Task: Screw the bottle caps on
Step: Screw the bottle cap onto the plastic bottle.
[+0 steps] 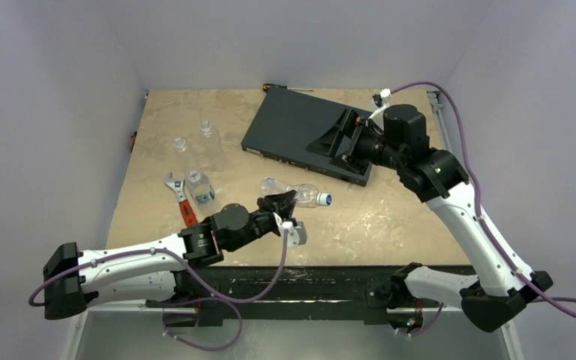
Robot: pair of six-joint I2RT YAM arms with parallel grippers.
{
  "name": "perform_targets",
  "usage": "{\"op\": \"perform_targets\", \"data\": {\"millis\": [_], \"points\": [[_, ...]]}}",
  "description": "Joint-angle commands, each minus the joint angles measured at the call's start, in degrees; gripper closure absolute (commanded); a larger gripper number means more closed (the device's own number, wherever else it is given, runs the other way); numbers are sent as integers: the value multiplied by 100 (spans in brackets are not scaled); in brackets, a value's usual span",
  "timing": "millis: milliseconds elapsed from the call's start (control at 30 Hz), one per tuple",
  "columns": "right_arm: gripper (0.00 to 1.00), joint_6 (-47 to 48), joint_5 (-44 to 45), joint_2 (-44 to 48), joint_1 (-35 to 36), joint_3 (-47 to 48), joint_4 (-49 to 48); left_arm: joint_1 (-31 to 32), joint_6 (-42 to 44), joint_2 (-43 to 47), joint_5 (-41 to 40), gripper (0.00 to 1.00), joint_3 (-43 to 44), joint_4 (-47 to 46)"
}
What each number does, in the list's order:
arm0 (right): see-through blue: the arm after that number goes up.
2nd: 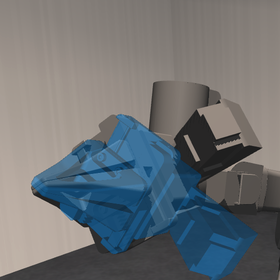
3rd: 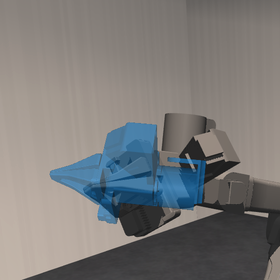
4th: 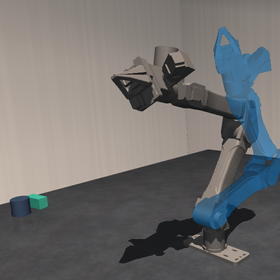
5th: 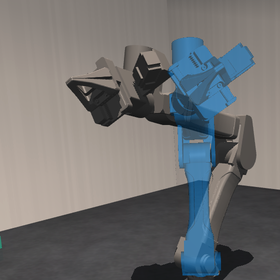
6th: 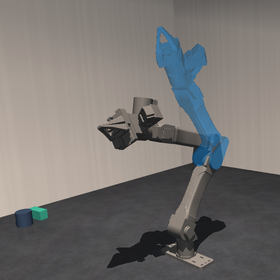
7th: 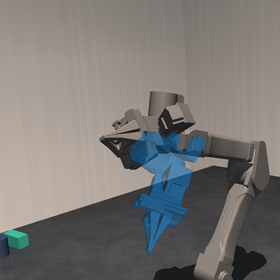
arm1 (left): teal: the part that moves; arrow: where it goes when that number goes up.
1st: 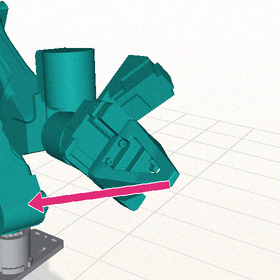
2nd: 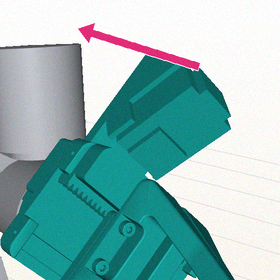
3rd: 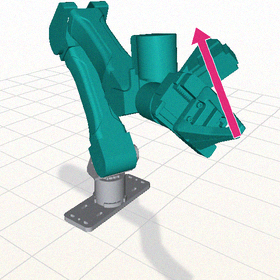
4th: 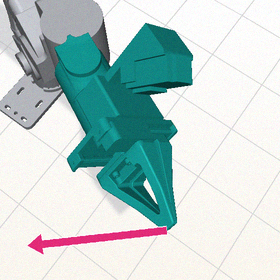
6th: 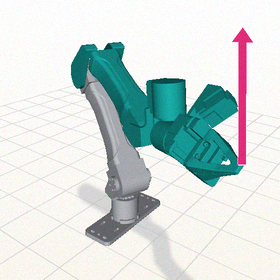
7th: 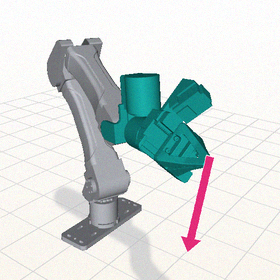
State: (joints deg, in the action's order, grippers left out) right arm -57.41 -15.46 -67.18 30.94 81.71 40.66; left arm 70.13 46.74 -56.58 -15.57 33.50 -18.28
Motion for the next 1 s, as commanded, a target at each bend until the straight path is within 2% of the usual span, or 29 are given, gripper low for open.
{"op": "perform_targets", "data": {"millis": [0,133,267,367,500,600,767,900,967], "points": [[2,2283,186,365,-5,171,71,-560,-1702,347,2181,100,655,1758],[2,3812,-253,790,17,-24,95,-1368,-2776,330,3940,100,900,2473],[7,4514,-623,1246,77,-286,350,-2219,-3456,178,5468,100,872,2566],[13,4876,-709,1226,462,-346,674,-2593,-3655,130,6144,100,845,2564],[16,5013,-104,1019,1600,-361,830,-2959,-3768,147,6624,100,834,2589],[19,5101,139,785,2025,-382,882,-3070,-3942,93,6916,100,842,2524],[23,5214,235,606,2173,-408,755,-3143,-4057,95,7047,100,812,2453],[33,5298,254,467,2206,-382,790,-3191,-4106,125,7063,100,786,2351],[33,5309,288,468,2207,-369,811,-3201,-4114,129,7072,100,774,2327]]}}
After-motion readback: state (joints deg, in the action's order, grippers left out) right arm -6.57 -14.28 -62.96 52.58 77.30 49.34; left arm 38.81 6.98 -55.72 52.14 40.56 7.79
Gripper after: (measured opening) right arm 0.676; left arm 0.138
